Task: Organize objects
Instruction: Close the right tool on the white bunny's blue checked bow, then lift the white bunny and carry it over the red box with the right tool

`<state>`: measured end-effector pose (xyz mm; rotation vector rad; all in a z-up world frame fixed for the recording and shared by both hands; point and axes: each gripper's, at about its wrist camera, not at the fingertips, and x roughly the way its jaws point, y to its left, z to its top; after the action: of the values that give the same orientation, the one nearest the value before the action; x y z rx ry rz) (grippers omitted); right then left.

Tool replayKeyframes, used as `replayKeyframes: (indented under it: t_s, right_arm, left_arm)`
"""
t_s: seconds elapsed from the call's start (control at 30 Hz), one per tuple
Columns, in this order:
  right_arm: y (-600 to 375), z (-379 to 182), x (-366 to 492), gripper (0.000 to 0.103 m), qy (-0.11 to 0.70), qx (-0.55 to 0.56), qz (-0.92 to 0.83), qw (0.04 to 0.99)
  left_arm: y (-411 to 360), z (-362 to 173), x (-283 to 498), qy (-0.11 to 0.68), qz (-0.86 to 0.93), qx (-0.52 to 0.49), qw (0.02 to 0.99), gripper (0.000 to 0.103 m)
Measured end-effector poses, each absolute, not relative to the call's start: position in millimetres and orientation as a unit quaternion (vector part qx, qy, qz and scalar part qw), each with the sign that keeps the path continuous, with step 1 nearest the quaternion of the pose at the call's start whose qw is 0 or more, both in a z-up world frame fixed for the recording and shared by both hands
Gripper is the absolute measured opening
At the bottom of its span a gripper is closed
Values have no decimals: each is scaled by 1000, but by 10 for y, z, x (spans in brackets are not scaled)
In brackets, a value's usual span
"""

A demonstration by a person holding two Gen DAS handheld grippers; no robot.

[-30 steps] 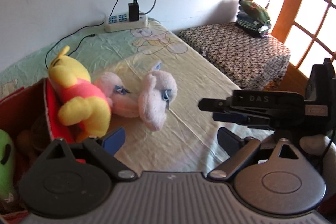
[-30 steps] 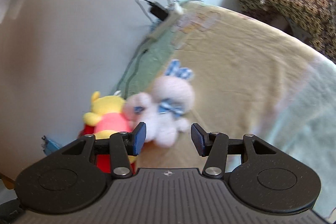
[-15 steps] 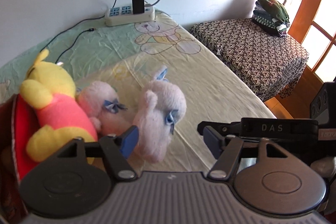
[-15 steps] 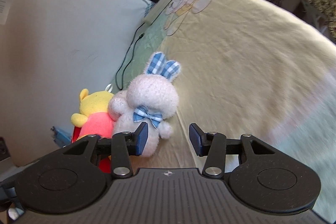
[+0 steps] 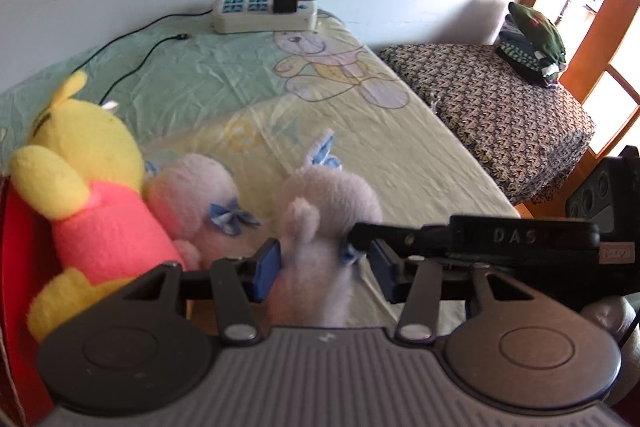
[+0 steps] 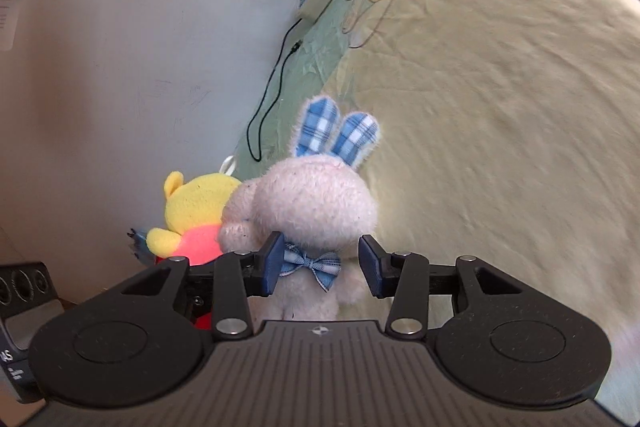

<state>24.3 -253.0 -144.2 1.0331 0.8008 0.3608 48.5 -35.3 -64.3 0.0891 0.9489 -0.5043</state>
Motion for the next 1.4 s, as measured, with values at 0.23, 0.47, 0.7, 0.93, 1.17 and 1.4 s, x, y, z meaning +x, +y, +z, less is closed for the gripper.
replayKeyframes:
  t_s: [0.23, 0.47, 0.7, 0.93, 1.17, 1.4]
  right_arm:
    - [-2443, -1448, 459, 52, 362, 453, 192, 792]
    - [-2457, -1480, 527, 46, 362, 450, 199, 792]
    - [-2554, -1408, 352, 40, 358, 457, 197, 790]
    - [-2651, -1293, 7, 40, 353, 466, 186, 789]
    - [-2575, -1099, -265, 40, 334, 456, 191, 802]
    - [-2303, -776, -387, 40, 298, 421, 215, 829]
  left_arm:
    - [-435, -755, 558, 461, -233, 65, 853, 51]
    - [-512, -773, 574, 464, -224, 72, 854, 49]
    - [-619, -649, 367, 453, -240, 71, 856, 49]
    - [-652, -529, 26, 441, -266, 63, 855, 49]
    - [-523, -317, -300, 411, -278, 54, 867, 49]
    - [-158, -53, -550, 366, -275, 37, 888, 49]
